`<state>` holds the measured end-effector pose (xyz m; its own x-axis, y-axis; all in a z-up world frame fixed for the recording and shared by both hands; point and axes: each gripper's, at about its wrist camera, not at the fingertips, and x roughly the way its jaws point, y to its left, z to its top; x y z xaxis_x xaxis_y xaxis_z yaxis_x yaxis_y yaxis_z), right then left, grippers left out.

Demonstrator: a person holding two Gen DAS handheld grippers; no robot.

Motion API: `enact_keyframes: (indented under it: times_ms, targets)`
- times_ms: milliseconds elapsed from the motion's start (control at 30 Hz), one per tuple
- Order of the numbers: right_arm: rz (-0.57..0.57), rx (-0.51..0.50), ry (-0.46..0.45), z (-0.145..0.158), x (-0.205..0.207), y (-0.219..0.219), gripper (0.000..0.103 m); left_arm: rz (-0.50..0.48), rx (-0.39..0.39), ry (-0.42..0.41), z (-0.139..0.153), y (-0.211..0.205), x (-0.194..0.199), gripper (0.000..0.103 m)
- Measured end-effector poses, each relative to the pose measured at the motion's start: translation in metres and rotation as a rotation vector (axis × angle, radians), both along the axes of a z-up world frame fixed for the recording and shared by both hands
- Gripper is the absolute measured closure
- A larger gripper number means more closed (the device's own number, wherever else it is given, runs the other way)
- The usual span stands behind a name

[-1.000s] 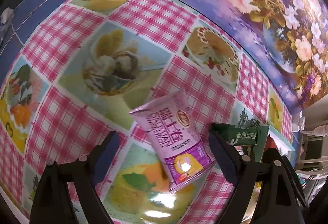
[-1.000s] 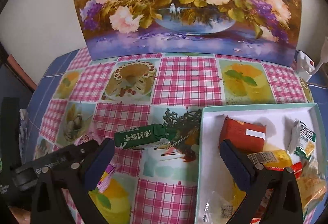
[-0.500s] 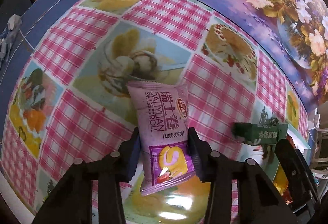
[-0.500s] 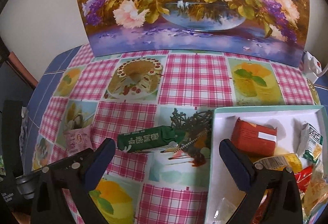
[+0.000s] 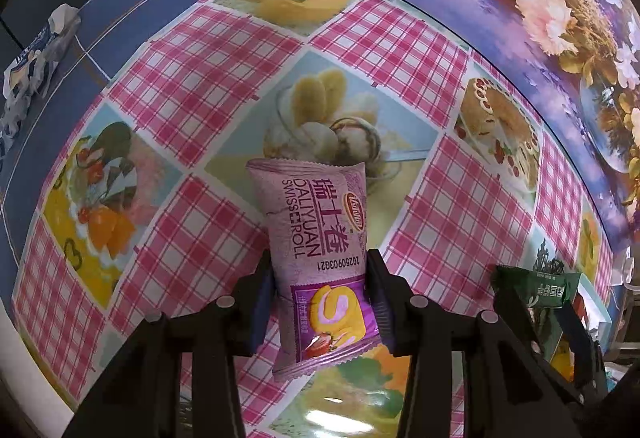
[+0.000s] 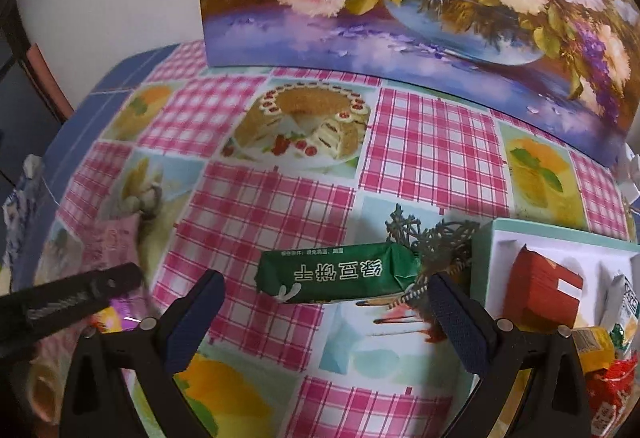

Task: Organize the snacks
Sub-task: 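Grasp the pink swiss roll packet with the left tool while the right tool grasps the green bar packet, then carry the swiss roll and green packet into the tray and release both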

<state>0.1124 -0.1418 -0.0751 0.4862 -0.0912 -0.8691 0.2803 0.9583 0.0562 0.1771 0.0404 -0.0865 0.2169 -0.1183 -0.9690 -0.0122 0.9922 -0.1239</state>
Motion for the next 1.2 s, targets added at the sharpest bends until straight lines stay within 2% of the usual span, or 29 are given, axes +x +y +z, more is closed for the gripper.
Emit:
enact_keyframes:
  times_ms: [33, 100, 267, 533, 800, 1033, 1200]
  targets:
    - [-0.003, 0.003, 0.001, -0.002, 0.000, -0.001, 0.003, -0.001, 0.003, 0.000, 0.000, 0.001, 0.000, 0.057]
    - [-0.006, 0.008, 0.000, -0.003, 0.001, -0.002, 0.013, -0.001, 0.006, -0.001, -0.001, 0.002, 0.000, 0.057]
    - [-0.011, -0.006, -0.004, -0.002, -0.001, -0.003, 0.032, 0.002, 0.005, 0.000, -0.002, -0.001, 0.002, 0.057]
    - [-0.034, 0.024, -0.015, 0.012, -0.012, -0.008, 0.034, -0.018, 0.003, -0.026, 0.018, -0.006, -0.005, 0.062]
    - [-0.106, 0.047, -0.100, 0.070, -0.040, -0.034, 0.034, -0.085, -0.016, -0.123, 0.062, -0.026, -0.017, 0.062]
    - [-0.244, 0.026, -0.133, 0.115, -0.083, -0.085, 0.034, -0.254, -0.047, -0.260, 0.112, -0.081, -0.049, 0.062]
    - [-0.354, 0.007, -0.124, 0.126, -0.116, -0.130, 0.034, -0.414, -0.059, -0.272, 0.110, -0.135, -0.078, 0.062]
